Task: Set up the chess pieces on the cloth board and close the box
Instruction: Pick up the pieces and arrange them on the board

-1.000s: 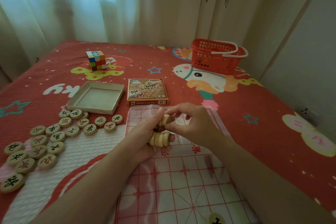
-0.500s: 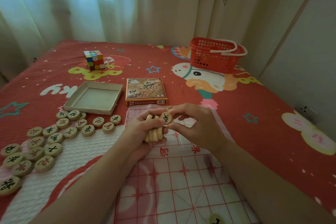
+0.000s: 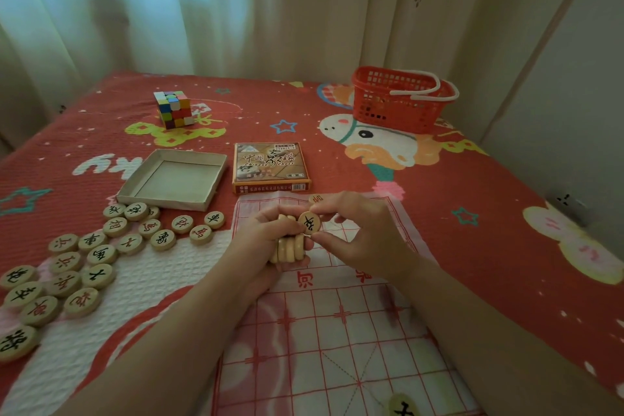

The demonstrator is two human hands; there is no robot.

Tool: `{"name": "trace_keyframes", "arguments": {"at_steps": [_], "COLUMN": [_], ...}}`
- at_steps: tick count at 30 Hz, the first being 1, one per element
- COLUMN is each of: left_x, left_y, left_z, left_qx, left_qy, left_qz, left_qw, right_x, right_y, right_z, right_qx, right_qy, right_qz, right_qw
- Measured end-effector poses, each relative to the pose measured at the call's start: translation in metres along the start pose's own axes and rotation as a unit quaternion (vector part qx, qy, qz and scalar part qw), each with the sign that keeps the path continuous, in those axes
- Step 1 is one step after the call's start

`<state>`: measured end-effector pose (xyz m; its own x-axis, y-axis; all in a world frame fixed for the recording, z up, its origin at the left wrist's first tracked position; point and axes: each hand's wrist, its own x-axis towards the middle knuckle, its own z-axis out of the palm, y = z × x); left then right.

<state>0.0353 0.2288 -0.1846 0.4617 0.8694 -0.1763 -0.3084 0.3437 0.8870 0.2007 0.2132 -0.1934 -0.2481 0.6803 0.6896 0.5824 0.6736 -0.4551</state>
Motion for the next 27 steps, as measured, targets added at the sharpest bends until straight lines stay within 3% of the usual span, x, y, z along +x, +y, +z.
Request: {"name": "trace_keyframes", "arguments": {"at_steps": [7,11,19,22,27], "left_x": [-0.002,-0.005,-0.009,-0.008,-0.008], "left_y": [0.003,0.003,0.0,-0.003,-0.003], "left_z": [0.0,0.002,0.011,0.013,0.012], "left_qx": [0.028,-0.019,-0.065,-0.116,-0.107], "left_qy": [-0.003,-0.014,-0.035,-0.036,-0.017], "left_qz": [-0.007,-0.037,-0.17,-0.202,-0.217], "left_qw": [1.0,0.999,0.983,0.972,0.97], "right_x": [0.008,0.002,-0.068,-0.079,-0.086], "right_y": [-0.008,-0.013,-0.014,-0.018,-0.019], "right_z": [-0.006,-0.018,-0.09,-0.097,-0.105], "right_qx": [-0.059,-0.041,0.026,0.038,0.03], "right_qy": [-0.066,-0.072,-0.085,-0.119,-0.145], "right_qz": [-0.036,-0.026,0.229,0.268,0.304], "right_qw": [0.995,0.996,0.969,0.955,0.941]}}
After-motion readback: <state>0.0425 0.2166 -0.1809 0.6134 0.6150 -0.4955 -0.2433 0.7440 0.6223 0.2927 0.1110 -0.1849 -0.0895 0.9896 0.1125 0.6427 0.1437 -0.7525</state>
